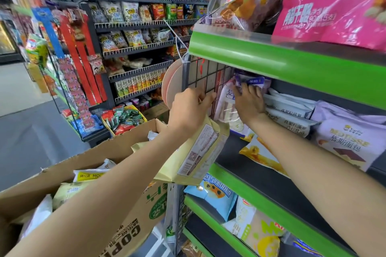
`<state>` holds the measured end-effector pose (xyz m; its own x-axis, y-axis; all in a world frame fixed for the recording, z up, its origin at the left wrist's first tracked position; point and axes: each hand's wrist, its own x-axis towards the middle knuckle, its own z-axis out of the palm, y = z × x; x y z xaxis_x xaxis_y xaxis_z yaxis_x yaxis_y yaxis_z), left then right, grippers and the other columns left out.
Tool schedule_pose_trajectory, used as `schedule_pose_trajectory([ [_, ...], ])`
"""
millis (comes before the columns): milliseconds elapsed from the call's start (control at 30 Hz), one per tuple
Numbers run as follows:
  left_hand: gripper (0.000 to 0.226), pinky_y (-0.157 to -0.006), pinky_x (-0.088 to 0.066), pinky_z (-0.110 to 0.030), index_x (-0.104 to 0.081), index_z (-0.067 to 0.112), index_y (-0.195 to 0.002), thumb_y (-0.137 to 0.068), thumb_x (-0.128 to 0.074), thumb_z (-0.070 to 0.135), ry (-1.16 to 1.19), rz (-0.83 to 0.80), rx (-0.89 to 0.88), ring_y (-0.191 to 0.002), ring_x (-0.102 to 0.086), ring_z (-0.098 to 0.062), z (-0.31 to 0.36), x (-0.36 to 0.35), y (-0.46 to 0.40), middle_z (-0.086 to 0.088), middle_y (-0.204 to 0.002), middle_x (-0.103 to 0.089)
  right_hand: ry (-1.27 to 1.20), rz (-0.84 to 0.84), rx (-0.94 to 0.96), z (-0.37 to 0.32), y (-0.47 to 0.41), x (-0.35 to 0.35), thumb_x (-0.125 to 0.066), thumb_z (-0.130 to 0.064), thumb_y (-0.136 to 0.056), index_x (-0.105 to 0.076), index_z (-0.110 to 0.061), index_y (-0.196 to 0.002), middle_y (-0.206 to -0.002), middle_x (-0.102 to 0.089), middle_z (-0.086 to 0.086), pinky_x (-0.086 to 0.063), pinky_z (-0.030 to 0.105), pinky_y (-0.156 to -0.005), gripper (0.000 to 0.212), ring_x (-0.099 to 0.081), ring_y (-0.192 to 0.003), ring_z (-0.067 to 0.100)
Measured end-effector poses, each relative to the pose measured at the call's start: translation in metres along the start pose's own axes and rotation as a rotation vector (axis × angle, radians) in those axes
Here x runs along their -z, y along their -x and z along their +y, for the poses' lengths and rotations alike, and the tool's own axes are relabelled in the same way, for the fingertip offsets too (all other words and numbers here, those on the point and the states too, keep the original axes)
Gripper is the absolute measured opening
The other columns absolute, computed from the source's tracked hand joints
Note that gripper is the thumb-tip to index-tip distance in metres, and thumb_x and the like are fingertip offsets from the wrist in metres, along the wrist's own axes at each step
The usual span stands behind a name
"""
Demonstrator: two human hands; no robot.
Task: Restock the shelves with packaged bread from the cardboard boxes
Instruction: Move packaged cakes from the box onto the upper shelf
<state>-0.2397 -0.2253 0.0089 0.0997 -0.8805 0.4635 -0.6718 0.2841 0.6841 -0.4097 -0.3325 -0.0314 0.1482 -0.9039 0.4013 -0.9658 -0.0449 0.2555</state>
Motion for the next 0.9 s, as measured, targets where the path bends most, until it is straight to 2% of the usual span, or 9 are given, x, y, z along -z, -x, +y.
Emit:
schedule_pose_trajectory([
  [167,0.038,-0.050,-0.037,-0.025,-0.066,0.004,-0.077,-0.093,-0.055,0.036,0.041,0.022,0.013,-0.051,-0.046,-0.014,-0.001,0.003,-0.004,0.001,-0.056,-0.052,-0.134,-0.020,-0.016,0.001,0.001,0.016,-0.048,0.000,-0.085,-0.019,-0.023,-0.150,-0.154,-0.016,0.010,-0.003,0.043,-0.118,0.074,-0.014,-0.143,0.032],
  [267,0.039,-0.057,-0.040,-0.028,-0.065,0.000,-0.077,-0.090,-0.060,0.036,0.093,0.024,0.033,-0.059,-0.049,-0.020,0.000,0.004,-0.006,-0.007,-0.063,-0.058,-0.321,0.053,0.006,0.000,0.015,0.034,-0.049,0.003,-0.086,-0.033,-0.025,-0.144,-0.155,-0.016,0.002,-0.019,0.043,-0.116,0.067,-0.016,-0.142,0.033],
  [400,0.039,-0.049,-0.035,-0.019,-0.059,0.001,-0.070,-0.087,-0.064,0.036,0.149,0.021,0.069,-0.054,-0.042,-0.014,0.002,0.004,-0.005,-0.001,-0.058,-0.049,-0.804,0.041,-0.035,-0.009,0.048,0.059,-0.051,-0.021,-0.095,-0.045,-0.021,-0.138,-0.146,-0.036,0.002,-0.035,0.040,-0.109,0.043,-0.036,-0.134,0.022],
  [500,0.041,-0.044,-0.032,-0.013,-0.049,0.008,-0.062,-0.086,-0.065,0.038,0.200,0.052,0.129,-0.050,-0.035,-0.008,0.009,0.005,-0.005,0.004,-0.054,-0.043,-1.172,-0.049,-0.058,-0.020,0.093,0.084,-0.050,-0.038,-0.094,-0.048,-0.024,-0.134,-0.134,-0.052,-0.001,-0.038,0.036,-0.106,0.041,-0.048,-0.124,0.013],
  [600,0.050,-0.043,-0.030,-0.015,-0.038,0.014,-0.051,-0.085,-0.066,0.039,0.245,0.063,0.171,-0.048,-0.032,-0.011,0.019,0.004,-0.004,0.002,-0.051,-0.039,-1.267,-0.286,-0.056,-0.035,0.131,0.096,-0.064,-0.054,-0.079,-0.020,-0.037,-0.145,-0.141,-0.033,-0.012,-0.027,0.028,-0.109,0.081,-0.031,-0.128,0.003],
  [700,0.045,-0.046,-0.027,-0.017,-0.050,0.010,-0.057,-0.083,-0.067,0.042,0.304,0.048,0.122,-0.052,-0.035,-0.014,0.032,-0.002,0.001,-0.003,-0.055,-0.044,-1.281,-0.247,-0.205,-0.047,0.136,0.096,-0.081,-0.047,-0.063,0.000,-0.045,-0.144,-0.136,-0.031,-0.007,-0.035,0.030,-0.102,0.115,-0.035,-0.123,0.010],
  [800,0.039,-0.049,-0.033,-0.017,-0.059,0.012,-0.064,-0.085,-0.064,0.045,0.517,-0.084,0.113,-0.054,-0.046,-0.006,0.038,-0.002,0.005,0.008,-0.054,-0.053,-1.537,-0.121,-0.297,-0.041,0.131,0.089,-0.083,-0.020,-0.066,-0.023,-0.040,-0.138,-0.124,-0.052,-0.006,-0.049,0.033,-0.094,0.096,-0.055,-0.110,0.008],
  [867,0.032,-0.064,-0.042,-0.015,-0.066,0.015,-0.085,-0.092,-0.053,0.044,0.738,-0.280,0.128,-0.070,-0.059,-0.003,0.037,0.003,0.010,0.008,-0.076,-0.068,-1.884,-0.148,-0.398,-0.028,0.131,0.081,-0.076,-0.008,-0.071,-0.043,-0.029,-0.129,-0.107,-0.066,-0.005,-0.057,0.031,-0.078,0.070,-0.067,-0.089,0.009],
  [900,0.030,-0.070,-0.044,-0.013,-0.065,0.016,-0.096,-0.094,-0.049,0.042,0.728,-0.365,0.134,-0.083,-0.061,-0.006,0.034,0.005,0.013,0.005,-0.091,-0.069,-2.080,-0.191,-0.457,-0.022,0.133,0.080,-0.073,-0.012,-0.070,-0.054,-0.022,-0.123,-0.099,-0.070,0.000,-0.057,0.031,-0.073,0.057,-0.070,-0.081,0.012],
])
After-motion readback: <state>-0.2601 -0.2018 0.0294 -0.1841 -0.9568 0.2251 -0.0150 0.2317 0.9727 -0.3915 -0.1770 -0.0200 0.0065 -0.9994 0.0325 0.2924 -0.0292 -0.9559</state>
